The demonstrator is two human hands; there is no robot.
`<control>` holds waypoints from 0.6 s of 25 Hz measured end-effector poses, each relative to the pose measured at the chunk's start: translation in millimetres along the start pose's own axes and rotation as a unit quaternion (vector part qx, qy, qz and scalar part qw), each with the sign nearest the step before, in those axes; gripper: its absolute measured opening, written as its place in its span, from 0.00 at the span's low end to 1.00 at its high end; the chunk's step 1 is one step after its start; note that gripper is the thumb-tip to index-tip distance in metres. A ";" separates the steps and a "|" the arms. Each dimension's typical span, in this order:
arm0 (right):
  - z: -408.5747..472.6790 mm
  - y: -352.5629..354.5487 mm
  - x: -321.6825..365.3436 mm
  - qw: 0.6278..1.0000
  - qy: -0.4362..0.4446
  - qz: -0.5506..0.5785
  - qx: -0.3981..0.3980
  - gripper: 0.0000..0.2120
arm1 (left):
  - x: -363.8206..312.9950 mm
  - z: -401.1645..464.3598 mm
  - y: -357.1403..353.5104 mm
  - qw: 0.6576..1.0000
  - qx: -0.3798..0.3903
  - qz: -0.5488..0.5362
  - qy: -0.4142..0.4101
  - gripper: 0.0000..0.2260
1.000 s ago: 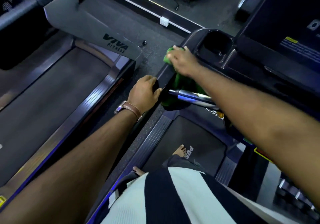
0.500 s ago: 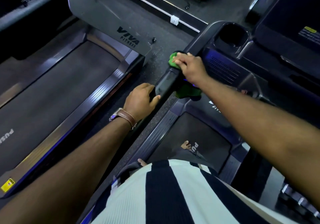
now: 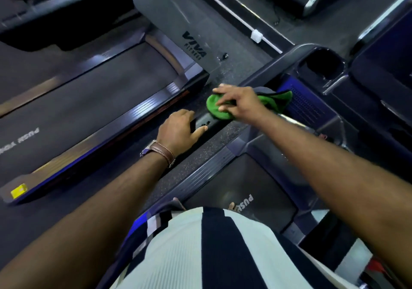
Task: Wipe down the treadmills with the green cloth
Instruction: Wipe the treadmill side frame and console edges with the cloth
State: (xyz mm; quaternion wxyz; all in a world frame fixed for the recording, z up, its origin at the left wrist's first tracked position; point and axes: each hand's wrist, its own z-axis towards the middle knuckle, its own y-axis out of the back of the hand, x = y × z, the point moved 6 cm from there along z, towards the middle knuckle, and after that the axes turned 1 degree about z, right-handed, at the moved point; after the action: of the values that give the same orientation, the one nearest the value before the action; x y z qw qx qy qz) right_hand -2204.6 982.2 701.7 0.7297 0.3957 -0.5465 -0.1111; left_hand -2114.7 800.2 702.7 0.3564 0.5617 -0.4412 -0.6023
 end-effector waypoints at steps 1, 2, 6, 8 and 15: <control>0.7 12.9 -13.7 0.994 -0.036 -0.083 -0.054 0.10 | 2.4 -4.7 0.8 1.000 -0.001 0.003 0.011 0.24; -2.7 19.0 -22.5 0.978 -0.080 -0.168 -0.096 0.10 | 4.2 -8.6 1.1 1.000 -0.003 0.006 0.017 0.25; -21.3 -36.7 15.9 0.980 0.079 -0.175 -0.043 0.14 | 9.7 -29.7 -0.4 0.997 -0.037 0.019 0.059 0.23; -31.0 -45.1 23.5 0.965 0.190 -0.179 0.040 0.18 | 9.2 -40.6 -3.0 0.996 -0.049 0.024 0.074 0.24; -15.0 -27.5 13.6 0.958 0.055 -0.282 -0.019 0.19 | 13.9 -70.0 -2.3 0.991 -0.076 0.060 0.089 0.26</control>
State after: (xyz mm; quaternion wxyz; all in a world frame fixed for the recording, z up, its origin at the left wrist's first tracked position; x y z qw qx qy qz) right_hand -2178.7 962.7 690.8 0.7047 0.5256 -0.3695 -0.3009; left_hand -2046.8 779.0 697.0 0.4718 0.5566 -0.3934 -0.5593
